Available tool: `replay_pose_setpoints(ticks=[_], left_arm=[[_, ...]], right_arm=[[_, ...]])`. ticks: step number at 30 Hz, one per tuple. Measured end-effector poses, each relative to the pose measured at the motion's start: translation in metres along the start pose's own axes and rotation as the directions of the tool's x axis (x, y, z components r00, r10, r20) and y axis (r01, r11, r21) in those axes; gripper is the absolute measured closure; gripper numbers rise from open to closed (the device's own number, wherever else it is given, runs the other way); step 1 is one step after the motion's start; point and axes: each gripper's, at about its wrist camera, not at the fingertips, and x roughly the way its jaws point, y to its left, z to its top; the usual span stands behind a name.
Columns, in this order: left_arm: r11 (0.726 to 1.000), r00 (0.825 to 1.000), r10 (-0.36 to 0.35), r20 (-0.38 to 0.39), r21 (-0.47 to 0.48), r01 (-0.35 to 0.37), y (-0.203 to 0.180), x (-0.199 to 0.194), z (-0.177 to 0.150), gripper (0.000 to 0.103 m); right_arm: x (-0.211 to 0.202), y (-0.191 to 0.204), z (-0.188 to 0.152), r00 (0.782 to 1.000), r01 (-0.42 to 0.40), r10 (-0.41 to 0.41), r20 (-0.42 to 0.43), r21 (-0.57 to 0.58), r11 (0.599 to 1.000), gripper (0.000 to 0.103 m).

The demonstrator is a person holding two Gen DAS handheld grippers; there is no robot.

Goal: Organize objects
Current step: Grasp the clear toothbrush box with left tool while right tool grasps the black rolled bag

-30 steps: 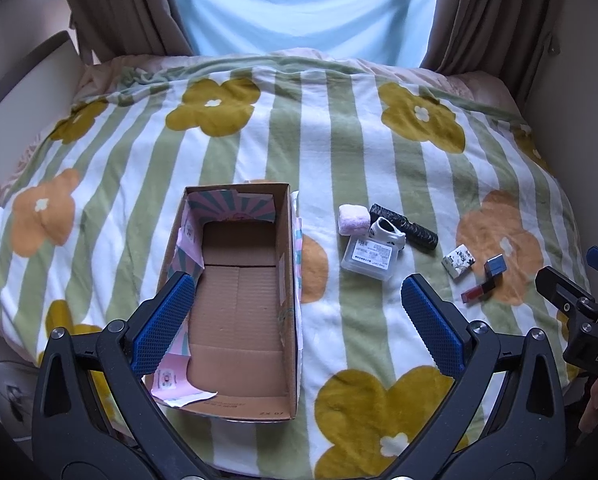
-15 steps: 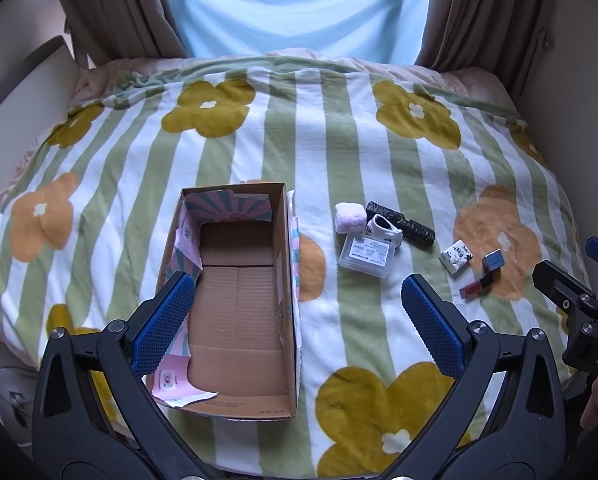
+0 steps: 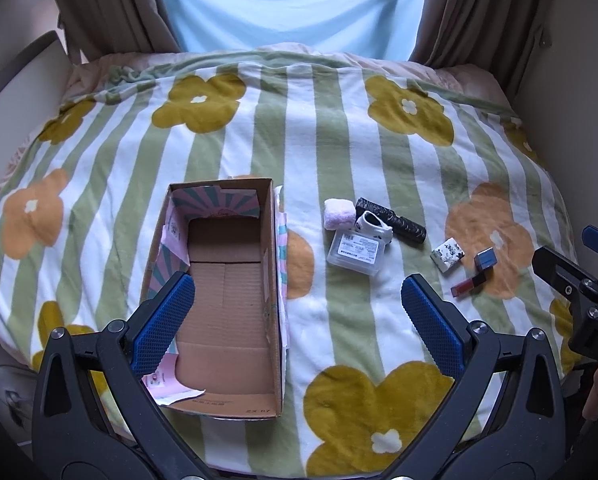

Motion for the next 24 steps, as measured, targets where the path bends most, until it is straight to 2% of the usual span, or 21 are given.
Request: replay_pose_setpoints(ticks=[6, 14, 19, 24], left_arm=[[1.000, 0.999, -0.004, -0.045, -0.001, 0.004, -0.013, 0.020, 0.000, 0.001], [1.000, 0.992, 0.009, -0.125, 0.029, -0.005, -0.046, 0.070, 0.002, 0.001], [0.998, 0.987, 0.013, -0.162, 0.068, -0.002, -0.070, 0.107, 0.005, 0.001], [0.994, 0.980, 0.016, -0.199, 0.110, 0.006, -0.094, 0.152, 0.008, 0.001]], right_arm=[[0.015, -0.016, 0.010, 0.999, -0.038, 0.038, 0.000, -0.056, 0.998, 0.001], [0.065, -0.039, 0.025, 0.992, -0.122, 0.118, -0.034, -0.168, 0.978, 0.001], [0.103, -0.048, 0.032, 0.983, -0.184, 0.174, -0.061, -0.259, 0.948, 0.001], [0.150, -0.057, 0.039, 0.970, -0.241, 0.219, -0.103, -0.361, 0.901, 0.005]])
